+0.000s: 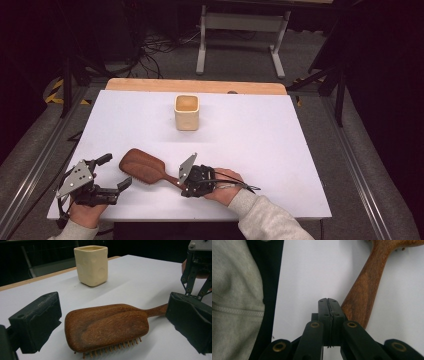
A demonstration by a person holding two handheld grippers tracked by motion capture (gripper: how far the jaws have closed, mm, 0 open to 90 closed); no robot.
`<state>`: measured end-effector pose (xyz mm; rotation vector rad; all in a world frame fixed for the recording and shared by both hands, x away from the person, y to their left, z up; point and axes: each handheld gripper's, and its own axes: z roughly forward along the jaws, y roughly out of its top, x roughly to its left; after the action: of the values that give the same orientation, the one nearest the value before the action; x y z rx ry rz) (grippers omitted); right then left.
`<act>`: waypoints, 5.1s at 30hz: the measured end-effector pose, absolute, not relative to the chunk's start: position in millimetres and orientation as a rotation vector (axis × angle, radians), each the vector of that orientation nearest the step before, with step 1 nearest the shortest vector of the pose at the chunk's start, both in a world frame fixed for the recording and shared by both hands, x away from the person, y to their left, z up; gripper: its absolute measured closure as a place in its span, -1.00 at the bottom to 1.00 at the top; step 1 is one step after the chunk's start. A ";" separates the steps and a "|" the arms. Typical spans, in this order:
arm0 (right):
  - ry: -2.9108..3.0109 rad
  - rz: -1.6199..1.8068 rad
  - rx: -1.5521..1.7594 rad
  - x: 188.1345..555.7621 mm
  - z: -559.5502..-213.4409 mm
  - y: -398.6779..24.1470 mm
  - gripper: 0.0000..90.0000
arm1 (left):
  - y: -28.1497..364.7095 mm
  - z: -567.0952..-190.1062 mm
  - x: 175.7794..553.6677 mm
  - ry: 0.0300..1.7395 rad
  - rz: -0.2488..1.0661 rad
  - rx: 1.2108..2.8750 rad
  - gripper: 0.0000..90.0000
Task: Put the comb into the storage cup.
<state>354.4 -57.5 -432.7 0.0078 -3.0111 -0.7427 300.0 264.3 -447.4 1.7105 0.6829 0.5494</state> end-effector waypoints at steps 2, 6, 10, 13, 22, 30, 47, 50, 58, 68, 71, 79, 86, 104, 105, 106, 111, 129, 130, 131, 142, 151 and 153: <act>-3.026 -0.736 -0.005 356.5 -431.9 -58.8 1.00 | 264.5 -447.4 299.9 0.682 0.547 1.711 -0.97; -3.049 -0.739 -0.011 360.1 -431.6 -60.5 1.00 | 264.8 -447.2 299.9 0.681 0.550 1.709 -0.97; -3.068 -0.733 -0.018 364.5 -431.3 -62.6 1.00 | 265.5 -447.2 299.9 0.686 0.552 1.707 -0.97; -3.083 -0.723 -0.041 368.3 -431.3 -64.7 1.00 | 266.4 -447.0 299.7 0.689 0.552 1.706 -0.97; -3.127 -0.740 -0.093 378.2 -433.1 -69.0 1.00 | 266.7 -447.1 299.9 0.687 0.555 1.703 -0.97; -3.141 -0.735 -0.125 382.1 -433.7 -70.8 1.00 | 266.7 -447.1 299.8 0.687 0.555 1.703 -0.97; -3.110 -0.855 -0.069 376.7 -414.2 -68.3 0.78 | 267.3 -446.6 299.3 0.694 0.557 1.700 -0.97; -3.101 -0.896 -0.090 379.9 -410.5 -65.2 0.44 | 268.2 -446.4 299.5 0.693 0.555 1.699 -0.97; -3.061 -0.970 -0.193 397.5 -411.4 -50.5 -0.70 | 270.0 -445.8 299.3 0.696 0.559 1.703 -0.97; -3.068 -0.960 -0.219 409.0 -424.6 -35.3 -0.99 | 270.5 -446.0 299.5 0.697 0.556 1.700 -0.97; -3.074 -0.963 -0.217 410.1 -425.6 -33.1 -0.99 | 270.4 -446.2 299.6 0.699 0.554 1.700 -0.97; -3.075 -0.964 -0.191 412.2 -428.2 -23.1 -0.98 | 270.7 -446.1 299.5 0.698 0.555 1.700 -0.97; -3.074 -0.936 -0.177 412.2 -433.2 -12.1 -0.91 | 270.8 -446.3 299.1 0.699 0.556 1.691 -0.97; -3.079 -0.758 -0.137 411.3 -447.0 5.0 0.09 | 271.4 -446.2 299.0 0.699 0.557 1.689 -0.97; -3.083 -0.761 -0.139 410.5 -447.0 5.2 0.15 | 271.5 -446.2 299.1 0.697 0.558 1.690 -0.97; -3.082 -0.760 -0.139 410.2 -446.6 5.2 0.24 | 271.3 -446.2 298.9 0.699 0.557 1.689 -0.97; -3.078 -0.745 -0.136 409.6 -445.1 4.2 0.56 | 271.1 -446.2 299.0 0.697 0.558 1.691 -0.97; -3.108 -0.761 -0.142 404.7 -443.5 3.2 0.61 | 272.4 -445.6 299.1 0.692 0.565 1.693 -0.97; -3.112 -0.764 -0.143 403.9 -442.4 3.0 0.61 | 272.7 -445.4 299.0 0.694 0.567 1.696 -0.97; -3.112 -0.765 -0.141 403.6 -441.7 2.7 0.61 | 272.6 -445.4 298.9 0.694 0.567 1.694 -0.97; -3.120 -0.901 -0.167 400.3 -422.0 -14.3 0.61 | 272.5 -445.2 298.7 0.693 0.569 1.691 -0.97; -3.149 -1.061 -0.231 390.0 -406.2 -37.9 0.61 | 272.2 -445.0 299.1 0.690 0.570 1.693 -0.97; -3.144 -1.114 -0.236 386.3 -404.1 -44.6 0.61 | 272.2 -445.4 299.3 0.692 0.567 1.693 -0.97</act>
<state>386.3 -44.6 -404.1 -0.2364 -3.1439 -1.1138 299.3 272.2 -445.4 1.6930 0.6924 0.5671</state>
